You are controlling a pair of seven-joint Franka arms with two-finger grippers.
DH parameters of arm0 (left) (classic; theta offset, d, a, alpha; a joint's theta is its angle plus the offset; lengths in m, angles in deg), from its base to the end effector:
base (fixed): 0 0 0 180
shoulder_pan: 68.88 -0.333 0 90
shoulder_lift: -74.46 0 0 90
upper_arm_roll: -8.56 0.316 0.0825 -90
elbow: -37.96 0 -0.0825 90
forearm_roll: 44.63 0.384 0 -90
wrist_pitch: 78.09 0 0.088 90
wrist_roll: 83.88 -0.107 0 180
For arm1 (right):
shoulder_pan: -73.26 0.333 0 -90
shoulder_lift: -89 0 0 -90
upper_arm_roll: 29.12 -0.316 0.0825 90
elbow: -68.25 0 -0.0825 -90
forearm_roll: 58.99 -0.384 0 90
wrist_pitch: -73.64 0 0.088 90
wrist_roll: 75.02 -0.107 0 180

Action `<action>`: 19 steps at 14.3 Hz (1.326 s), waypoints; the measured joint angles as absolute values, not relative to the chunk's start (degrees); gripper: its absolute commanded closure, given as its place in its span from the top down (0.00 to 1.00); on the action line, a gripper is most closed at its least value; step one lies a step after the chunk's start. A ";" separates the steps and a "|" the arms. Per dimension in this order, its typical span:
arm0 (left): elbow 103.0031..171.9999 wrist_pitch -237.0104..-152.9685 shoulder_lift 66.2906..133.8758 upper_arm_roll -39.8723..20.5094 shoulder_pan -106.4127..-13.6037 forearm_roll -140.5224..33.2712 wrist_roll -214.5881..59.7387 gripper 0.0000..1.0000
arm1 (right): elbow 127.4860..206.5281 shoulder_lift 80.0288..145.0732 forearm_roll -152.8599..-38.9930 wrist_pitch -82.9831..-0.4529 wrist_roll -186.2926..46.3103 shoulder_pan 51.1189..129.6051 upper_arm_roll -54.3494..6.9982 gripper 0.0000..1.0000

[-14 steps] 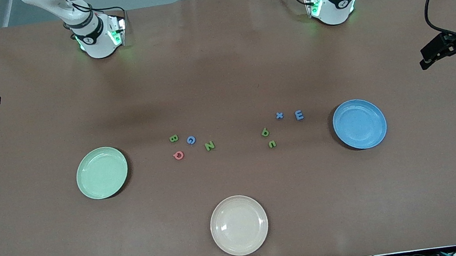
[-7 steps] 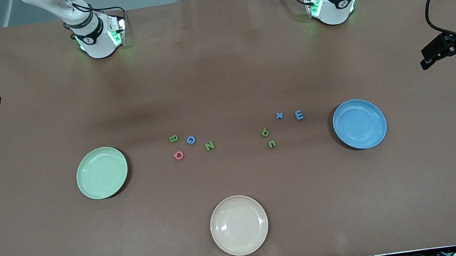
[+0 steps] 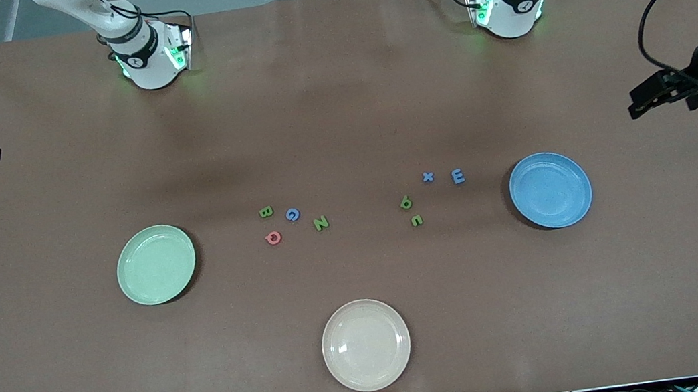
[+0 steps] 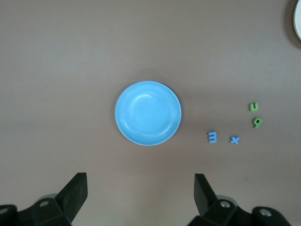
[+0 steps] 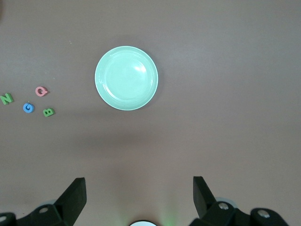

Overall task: Sort upper and lower case letters into plates
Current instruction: 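Reach the blue E with the left gripper while the right gripper reaches the q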

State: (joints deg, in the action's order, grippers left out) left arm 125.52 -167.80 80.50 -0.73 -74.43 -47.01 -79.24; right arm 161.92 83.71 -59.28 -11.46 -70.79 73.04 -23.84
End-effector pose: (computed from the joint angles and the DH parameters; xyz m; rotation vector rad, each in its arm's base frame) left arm 0.5827 -0.0378 0.5850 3.0860 0.0265 -0.1090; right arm 0.5138 -0.0513 0.6365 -3.1218 0.0332 0.0879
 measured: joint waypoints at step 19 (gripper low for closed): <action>150.87 -214.09 101.35 -1.93 -53.54 -38.16 -37.52 1.00 | 160.93 106.27 -63.69 -30.13 -97.07 80.59 -24.25 1.00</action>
State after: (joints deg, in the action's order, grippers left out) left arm 150.87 -214.09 101.35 -1.93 -53.54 -38.16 -37.52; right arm 160.93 106.27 -63.69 -30.13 -97.07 80.59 -24.25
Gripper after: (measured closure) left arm 0.000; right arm 0.000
